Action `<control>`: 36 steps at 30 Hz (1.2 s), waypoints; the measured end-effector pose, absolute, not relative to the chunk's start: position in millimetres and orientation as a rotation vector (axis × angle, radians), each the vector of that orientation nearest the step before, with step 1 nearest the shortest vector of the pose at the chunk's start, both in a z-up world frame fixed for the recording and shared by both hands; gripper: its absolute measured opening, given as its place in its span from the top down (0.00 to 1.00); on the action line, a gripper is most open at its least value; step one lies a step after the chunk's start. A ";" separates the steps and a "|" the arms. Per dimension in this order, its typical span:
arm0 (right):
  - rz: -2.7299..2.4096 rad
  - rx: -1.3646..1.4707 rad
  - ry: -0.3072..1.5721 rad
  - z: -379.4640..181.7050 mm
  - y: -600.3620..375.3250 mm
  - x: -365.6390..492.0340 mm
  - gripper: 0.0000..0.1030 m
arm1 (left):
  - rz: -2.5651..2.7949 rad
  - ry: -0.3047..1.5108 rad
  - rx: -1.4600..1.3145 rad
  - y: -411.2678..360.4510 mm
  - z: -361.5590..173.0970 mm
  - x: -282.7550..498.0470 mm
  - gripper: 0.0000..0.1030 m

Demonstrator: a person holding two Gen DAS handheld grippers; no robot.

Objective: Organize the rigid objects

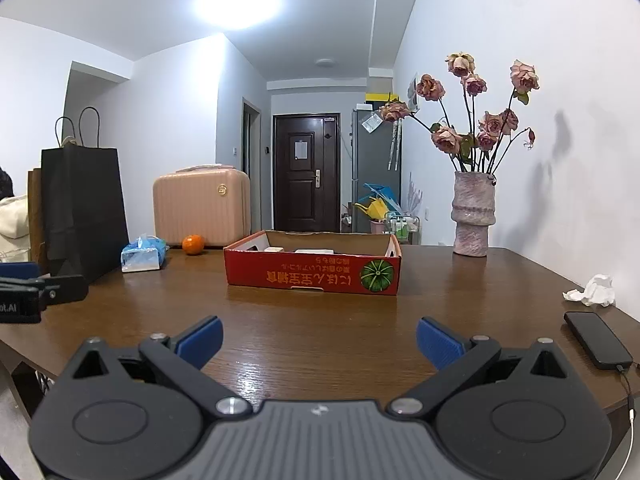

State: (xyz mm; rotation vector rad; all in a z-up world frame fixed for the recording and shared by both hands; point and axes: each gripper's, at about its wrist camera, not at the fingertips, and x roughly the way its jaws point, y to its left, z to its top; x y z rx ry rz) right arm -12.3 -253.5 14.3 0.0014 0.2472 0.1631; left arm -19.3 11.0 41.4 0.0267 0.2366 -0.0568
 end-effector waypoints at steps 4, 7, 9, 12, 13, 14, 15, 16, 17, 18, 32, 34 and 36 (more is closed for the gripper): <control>0.161 0.005 0.247 14.1 -252.7 -13.0 0.00 | -0.052 0.236 0.022 12.2 41.0 -19.0 0.00; 0.159 0.005 0.249 14.4 -253.1 -13.1 0.00 | -0.048 0.234 0.021 12.1 41.6 -18.8 0.00; 0.160 0.005 0.254 14.0 -252.9 -13.0 0.00 | -0.044 0.232 0.022 11.8 41.7 -18.9 0.00; 0.161 0.005 0.255 14.4 -253.1 -12.2 0.00 | -0.044 0.235 0.021 11.9 41.8 -17.9 0.00; 0.162 0.004 0.254 14.2 -253.0 -12.2 0.00 | -0.046 0.235 0.022 11.9 42.0 -17.5 0.00; 0.162 0.004 0.254 14.0 -253.0 -12.4 0.00 | -0.046 0.235 0.022 11.9 41.9 -17.6 0.00; 0.161 0.004 0.253 14.2 -253.1 -12.2 0.00 | -0.046 0.236 0.021 11.8 41.8 -17.5 0.00; 0.160 0.004 0.252 14.7 -253.3 -11.7 0.00 | -0.046 0.237 0.022 11.8 41.9 -17.5 0.00; 0.159 0.005 0.252 14.6 -253.5 -11.6 0.00 | -0.046 0.238 0.023 11.7 41.7 -17.4 0.00; 0.159 0.005 0.254 14.5 -253.7 -11.4 0.00 | -0.046 0.239 0.024 11.4 41.3 -17.3 0.00; 0.161 0.018 0.254 13.6 -257.5 -10.6 0.00 | -0.039 0.242 0.025 11.7 40.6 -16.8 0.00; 0.165 0.015 0.253 13.4 -256.8 -10.9 0.00 | -0.039 0.243 0.025 11.6 40.6 -16.7 0.00; 0.165 0.015 0.251 13.5 -256.6 -11.2 0.00 | -0.037 0.243 0.025 11.7 40.5 -16.7 0.00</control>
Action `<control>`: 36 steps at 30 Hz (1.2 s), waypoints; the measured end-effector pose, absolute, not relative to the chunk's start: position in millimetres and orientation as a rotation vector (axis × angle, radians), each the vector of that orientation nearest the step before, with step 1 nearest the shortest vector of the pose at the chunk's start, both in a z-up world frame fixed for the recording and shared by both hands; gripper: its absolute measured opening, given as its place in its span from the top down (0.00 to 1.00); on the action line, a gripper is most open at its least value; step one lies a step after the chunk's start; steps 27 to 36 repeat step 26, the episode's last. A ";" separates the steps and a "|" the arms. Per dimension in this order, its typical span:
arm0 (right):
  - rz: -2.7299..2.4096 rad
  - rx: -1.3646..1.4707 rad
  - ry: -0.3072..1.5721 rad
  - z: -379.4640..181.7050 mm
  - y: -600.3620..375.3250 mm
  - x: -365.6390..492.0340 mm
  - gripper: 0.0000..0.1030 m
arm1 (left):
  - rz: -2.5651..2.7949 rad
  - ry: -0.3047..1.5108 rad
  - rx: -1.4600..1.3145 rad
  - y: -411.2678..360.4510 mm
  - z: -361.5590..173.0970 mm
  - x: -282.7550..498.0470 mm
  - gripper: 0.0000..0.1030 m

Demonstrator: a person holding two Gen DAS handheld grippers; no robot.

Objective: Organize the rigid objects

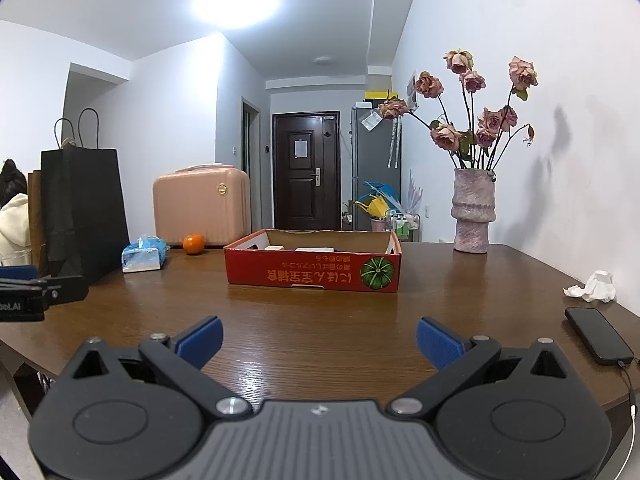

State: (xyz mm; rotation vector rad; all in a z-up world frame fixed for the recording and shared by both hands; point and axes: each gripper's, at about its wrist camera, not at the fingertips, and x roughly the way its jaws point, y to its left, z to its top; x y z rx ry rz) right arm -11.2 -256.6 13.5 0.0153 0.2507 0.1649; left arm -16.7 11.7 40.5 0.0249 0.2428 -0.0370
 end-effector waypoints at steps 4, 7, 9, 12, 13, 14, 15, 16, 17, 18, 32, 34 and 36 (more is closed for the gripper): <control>0.160 0.021 0.243 13.8 -257.3 -13.2 0.00 | -0.031 0.245 0.023 12.4 39.8 -15.6 0.00; 0.157 0.021 0.244 13.3 -256.7 -13.6 0.00 | -0.030 0.247 0.023 12.1 39.5 -14.8 0.00; 0.158 0.021 0.246 12.8 -256.7 -14.0 0.00 | -0.031 0.246 0.024 12.2 39.2 -14.8 0.00; 0.159 0.020 0.248 13.2 -256.4 -13.6 0.00 | -0.030 0.246 0.024 12.0 39.5 -14.3 0.00; 0.157 0.021 0.247 13.5 -256.5 -13.5 0.00 | -0.030 0.246 0.024 12.0 39.6 -14.5 0.00; 0.155 0.022 0.248 13.5 -256.5 -13.2 0.00 | -0.031 0.245 0.024 12.0 39.6 -14.5 0.00; 0.154 0.024 0.250 13.6 -256.7 -12.7 0.00 | -0.031 0.245 0.026 11.3 39.3 -14.5 0.00; 0.153 0.027 0.251 13.5 -256.9 -12.2 0.00 | -0.030 0.245 0.027 10.7 39.0 -14.4 0.00; 0.152 0.029 0.254 13.2 -257.2 -11.9 0.00 | -0.033 0.245 0.028 10.5 39.4 -14.5 0.00; 0.151 0.029 0.255 13.6 -257.5 -11.1 0.00 | -0.036 0.247 0.032 9.8 39.1 -14.3 0.00; 0.154 0.024 0.269 11.8 -257.1 -9.6 0.00 | -0.035 0.252 0.044 9.2 35.9 -15.6 0.00; 0.154 0.024 0.269 11.8 -257.1 -9.6 0.00 | -0.035 0.252 0.044 9.2 35.9 -15.6 0.00; 0.154 0.024 0.269 11.8 -257.1 -9.6 0.00 | -0.035 0.252 0.044 9.2 35.9 -15.6 0.00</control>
